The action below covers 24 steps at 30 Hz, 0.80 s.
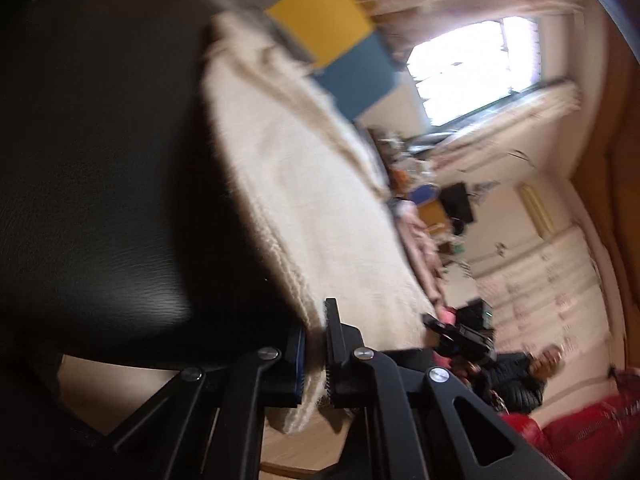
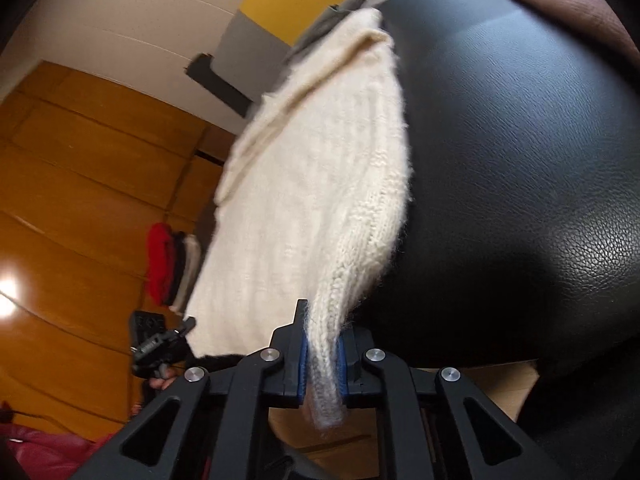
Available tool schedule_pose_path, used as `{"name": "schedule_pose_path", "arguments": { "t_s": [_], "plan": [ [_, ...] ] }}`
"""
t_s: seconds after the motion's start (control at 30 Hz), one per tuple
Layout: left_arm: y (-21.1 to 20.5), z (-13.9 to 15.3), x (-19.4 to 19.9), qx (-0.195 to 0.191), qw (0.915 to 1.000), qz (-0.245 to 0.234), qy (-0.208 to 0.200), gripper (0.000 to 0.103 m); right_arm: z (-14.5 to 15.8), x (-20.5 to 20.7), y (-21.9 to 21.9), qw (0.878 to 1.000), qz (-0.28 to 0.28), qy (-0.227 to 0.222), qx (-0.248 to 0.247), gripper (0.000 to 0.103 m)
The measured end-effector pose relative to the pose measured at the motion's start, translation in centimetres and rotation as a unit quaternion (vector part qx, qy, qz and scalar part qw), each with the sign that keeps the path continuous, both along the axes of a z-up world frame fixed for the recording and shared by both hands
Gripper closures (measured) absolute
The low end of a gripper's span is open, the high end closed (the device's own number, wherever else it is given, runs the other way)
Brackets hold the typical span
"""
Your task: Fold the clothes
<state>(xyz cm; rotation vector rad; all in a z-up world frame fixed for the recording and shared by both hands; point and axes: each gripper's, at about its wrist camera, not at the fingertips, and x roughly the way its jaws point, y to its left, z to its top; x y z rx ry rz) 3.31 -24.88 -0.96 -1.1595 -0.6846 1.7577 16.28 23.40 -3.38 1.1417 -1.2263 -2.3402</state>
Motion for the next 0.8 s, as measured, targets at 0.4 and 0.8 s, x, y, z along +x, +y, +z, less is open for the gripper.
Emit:
{"name": "schedule_pose_path", "arguments": {
  "t_s": [0.4,0.8],
  "plan": [
    [-4.5,4.2,5.3,0.094,0.9954,0.015,-0.008,0.097,2.5,6.4,1.4,0.986,0.009,0.075,-0.146,0.093],
    [-5.0,6.3,-1.3,0.216,0.9739,0.061,-0.035,0.097,6.4,-0.4,3.7,0.975,-0.028,0.135,-0.173,0.093]
  ]
}}
